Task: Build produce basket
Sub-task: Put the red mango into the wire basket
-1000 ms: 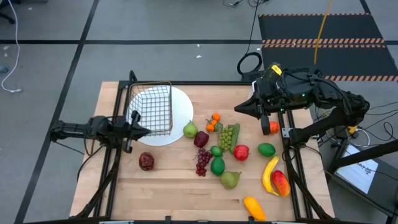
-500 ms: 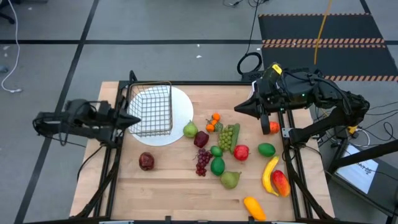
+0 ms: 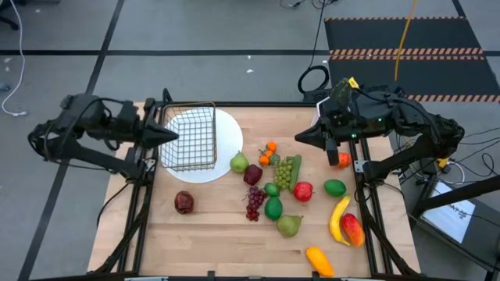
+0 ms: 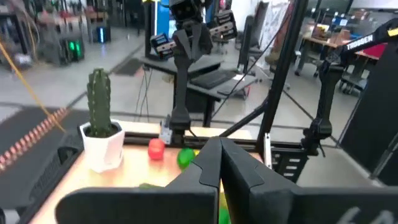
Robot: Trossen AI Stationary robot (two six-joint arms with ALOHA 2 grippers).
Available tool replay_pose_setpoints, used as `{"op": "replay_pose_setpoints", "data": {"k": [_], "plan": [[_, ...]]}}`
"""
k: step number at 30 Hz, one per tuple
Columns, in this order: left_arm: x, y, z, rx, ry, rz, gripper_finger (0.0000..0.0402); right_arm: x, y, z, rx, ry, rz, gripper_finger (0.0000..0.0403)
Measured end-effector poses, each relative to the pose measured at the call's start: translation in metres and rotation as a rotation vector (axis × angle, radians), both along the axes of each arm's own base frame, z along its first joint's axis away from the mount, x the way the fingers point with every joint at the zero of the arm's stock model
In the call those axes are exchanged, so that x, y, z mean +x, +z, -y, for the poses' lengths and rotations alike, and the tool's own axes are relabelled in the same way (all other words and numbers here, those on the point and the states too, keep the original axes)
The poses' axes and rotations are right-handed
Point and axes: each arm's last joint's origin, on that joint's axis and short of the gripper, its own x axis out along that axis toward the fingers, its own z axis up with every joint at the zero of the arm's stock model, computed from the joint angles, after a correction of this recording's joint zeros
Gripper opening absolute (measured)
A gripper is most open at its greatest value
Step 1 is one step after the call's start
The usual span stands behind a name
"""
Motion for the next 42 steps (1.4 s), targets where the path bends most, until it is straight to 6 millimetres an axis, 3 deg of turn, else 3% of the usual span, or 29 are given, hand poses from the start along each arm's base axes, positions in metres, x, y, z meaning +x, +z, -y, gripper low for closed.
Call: {"op": "replay_pose_setpoints", "data": {"k": [5,9,16,22,28,36,42], "plan": [[0.028,0.013,0.003,0.002,0.000,-0.042,0.0005,0.004,-0.012,-0.001,0.188,-0.048,-0.051,0.0000],[0.050,0.009,0.005,-0.045,0.006,-0.092,0.0005,0.006,-0.027,-0.008,0.261,0.036,-0.126,0.0000],[0.083,-0.005,0.008,-0.193,0.045,-0.183,0.0005,-0.004,-0.060,-0.037,0.377,0.031,-0.348,0.0000],[0.099,-0.014,0.018,-0.256,0.044,-0.237,0.0005,-0.017,-0.089,-0.062,0.427,-0.065,-0.558,0.0000],[0.102,-0.017,0.029,-0.228,0.044,-0.249,0.0005,-0.020,-0.132,-0.093,0.602,-0.157,-0.705,0.0004],[0.100,-0.017,0.036,-0.228,0.043,-0.253,0.0005,-0.028,-0.212,-0.125,0.866,-0.256,-0.926,0.0086],[0.099,-0.018,0.040,-0.224,0.024,-0.261,0.0005,-0.048,-0.254,-0.134,0.873,-0.359,-1.063,0.0160]]}}
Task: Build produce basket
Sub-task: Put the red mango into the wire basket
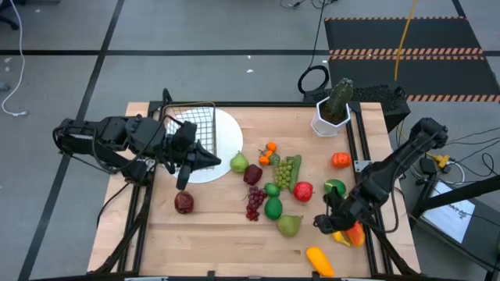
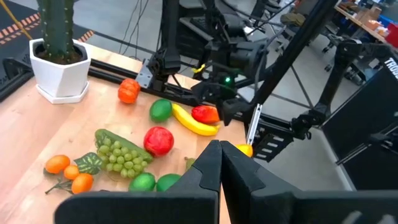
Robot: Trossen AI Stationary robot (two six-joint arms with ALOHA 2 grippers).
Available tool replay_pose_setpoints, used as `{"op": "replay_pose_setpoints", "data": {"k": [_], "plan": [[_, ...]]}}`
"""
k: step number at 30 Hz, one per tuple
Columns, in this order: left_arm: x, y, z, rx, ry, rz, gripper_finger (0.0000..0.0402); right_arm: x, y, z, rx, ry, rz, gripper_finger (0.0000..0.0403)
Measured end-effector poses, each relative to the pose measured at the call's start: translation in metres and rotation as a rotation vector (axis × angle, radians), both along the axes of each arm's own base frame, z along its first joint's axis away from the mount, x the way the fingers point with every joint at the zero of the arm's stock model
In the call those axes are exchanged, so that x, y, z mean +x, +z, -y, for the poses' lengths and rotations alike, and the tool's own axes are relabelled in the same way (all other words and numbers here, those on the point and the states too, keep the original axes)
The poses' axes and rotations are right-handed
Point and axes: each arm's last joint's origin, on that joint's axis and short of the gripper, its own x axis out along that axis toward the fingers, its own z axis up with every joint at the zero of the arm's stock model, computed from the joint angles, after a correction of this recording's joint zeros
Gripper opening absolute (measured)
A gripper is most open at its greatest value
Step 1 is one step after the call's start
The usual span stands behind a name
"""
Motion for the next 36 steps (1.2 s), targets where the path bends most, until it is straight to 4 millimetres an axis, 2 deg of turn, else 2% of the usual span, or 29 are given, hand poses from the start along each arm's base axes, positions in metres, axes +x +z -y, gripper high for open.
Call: {"op": "replay_pose_setpoints", "data": {"k": [5,10,19,30,36], "plan": [[0.000,0.000,0.001,-0.020,0.002,-0.003,0.0005,-0.012,-0.020,0.000,-0.050,-0.038,-0.074,0.0197],[0.000,0.000,0.001,-0.027,0.005,-0.004,0.0005,-0.021,-0.035,0.002,-0.083,-0.041,-0.122,0.0213],[0.000,0.000,0.001,-0.043,0.011,-0.006,0.0005,-0.024,-0.038,0.004,-0.111,-0.021,-0.141,0.0215],[0.000,0.000,0.000,-0.057,0.055,-0.005,0.0005,-0.035,-0.040,0.006,-0.142,0.091,-0.234,0.0216],[0.000,0.000,-0.001,-0.048,0.081,-0.002,0.0005,-0.043,-0.041,0.005,-0.176,0.102,-0.274,0.0241]]}}
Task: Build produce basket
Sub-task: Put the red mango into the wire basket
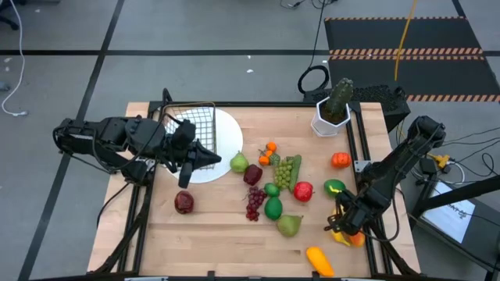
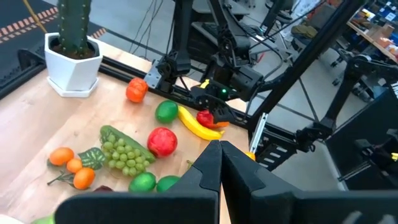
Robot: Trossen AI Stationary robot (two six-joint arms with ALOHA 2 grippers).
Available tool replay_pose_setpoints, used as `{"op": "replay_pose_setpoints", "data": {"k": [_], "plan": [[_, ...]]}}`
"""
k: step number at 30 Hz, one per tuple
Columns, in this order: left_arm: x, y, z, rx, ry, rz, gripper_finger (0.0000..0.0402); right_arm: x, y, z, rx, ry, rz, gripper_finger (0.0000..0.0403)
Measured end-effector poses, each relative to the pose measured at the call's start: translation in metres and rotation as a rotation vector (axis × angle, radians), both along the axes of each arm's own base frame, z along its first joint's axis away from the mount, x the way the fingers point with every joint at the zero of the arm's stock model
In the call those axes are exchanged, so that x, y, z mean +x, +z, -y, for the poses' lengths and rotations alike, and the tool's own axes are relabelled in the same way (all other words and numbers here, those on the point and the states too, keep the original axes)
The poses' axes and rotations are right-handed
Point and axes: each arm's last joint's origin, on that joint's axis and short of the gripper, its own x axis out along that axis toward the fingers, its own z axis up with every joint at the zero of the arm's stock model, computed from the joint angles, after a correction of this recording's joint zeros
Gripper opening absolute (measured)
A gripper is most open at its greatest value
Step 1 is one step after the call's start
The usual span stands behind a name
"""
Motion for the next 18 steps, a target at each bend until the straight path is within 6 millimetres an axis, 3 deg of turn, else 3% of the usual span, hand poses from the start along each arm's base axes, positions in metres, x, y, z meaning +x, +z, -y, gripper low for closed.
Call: {"op": "replay_pose_setpoints", "data": {"k": [11,18], "plan": [[0.000,0.000,-0.001,0.012,0.033,0.003,0.0005,-0.016,-0.001,-0.002,-0.077,0.023,-0.057,0.0322],[0.000,0.000,-0.001,0.014,0.038,0.003,0.0005,-0.015,-0.004,-0.001,-0.099,0.024,-0.018,0.0338]]}}
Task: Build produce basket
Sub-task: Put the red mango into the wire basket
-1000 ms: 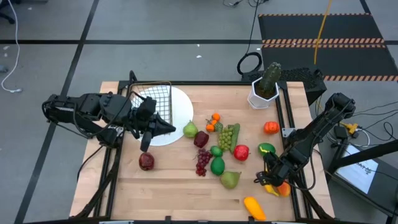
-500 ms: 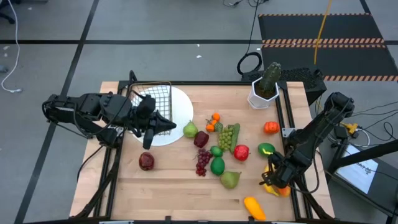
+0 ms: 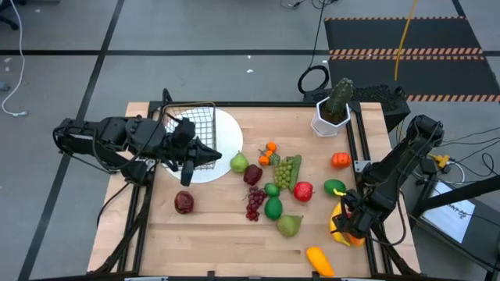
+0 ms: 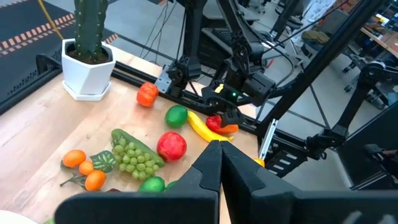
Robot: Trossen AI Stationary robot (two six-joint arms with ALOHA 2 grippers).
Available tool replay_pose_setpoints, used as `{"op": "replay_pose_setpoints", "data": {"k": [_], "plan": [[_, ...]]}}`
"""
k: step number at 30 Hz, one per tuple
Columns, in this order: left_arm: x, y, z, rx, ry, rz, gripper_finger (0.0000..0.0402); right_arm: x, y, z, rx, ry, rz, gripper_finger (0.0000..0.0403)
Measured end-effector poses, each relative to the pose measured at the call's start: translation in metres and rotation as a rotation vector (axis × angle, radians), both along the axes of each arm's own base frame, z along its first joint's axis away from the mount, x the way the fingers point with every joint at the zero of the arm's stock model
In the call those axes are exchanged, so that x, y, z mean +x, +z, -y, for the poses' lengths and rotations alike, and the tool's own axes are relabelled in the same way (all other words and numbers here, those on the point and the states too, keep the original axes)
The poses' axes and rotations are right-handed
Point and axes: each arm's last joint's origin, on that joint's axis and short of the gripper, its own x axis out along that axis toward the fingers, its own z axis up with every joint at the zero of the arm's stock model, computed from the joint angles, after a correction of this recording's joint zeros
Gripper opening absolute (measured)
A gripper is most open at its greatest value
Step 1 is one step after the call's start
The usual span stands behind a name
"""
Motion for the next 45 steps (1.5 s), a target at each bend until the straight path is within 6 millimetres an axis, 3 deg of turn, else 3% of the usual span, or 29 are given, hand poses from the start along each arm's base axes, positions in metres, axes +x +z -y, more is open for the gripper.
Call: {"op": "replay_pose_setpoints", "data": {"k": [9,14,21,26,31,35,45], "plan": [[0.000,0.000,0.000,0.003,0.007,0.000,0.0005,-0.004,-0.030,0.005,0.039,-0.008,0.009,0.0336],[0.000,0.000,0.000,0.003,0.007,0.000,0.0005,-0.007,-0.041,0.008,0.055,0.003,0.003,0.0312],[0.000,0.000,0.000,0.024,-0.001,0.000,0.0005,-0.003,-0.041,0.003,0.109,-0.006,0.042,0.0260],[0.000,0.000,0.000,0.028,-0.002,0.000,0.0006,0.000,-0.035,-0.001,0.184,-0.038,0.094,0.0267],[0.000,0.000,0.001,0.025,-0.008,0.000,0.0005,0.001,-0.016,-0.001,0.223,-0.052,0.131,0.0271],[0.000,0.000,0.001,0.028,-0.009,0.000,0.0005,0.004,0.007,0.001,0.239,-0.120,0.282,0.0263],[0.002,0.000,-0.009,0.038,0.034,-0.001,0.0006,0.045,0.068,0.013,0.090,-0.434,1.054,0.0267]]}}
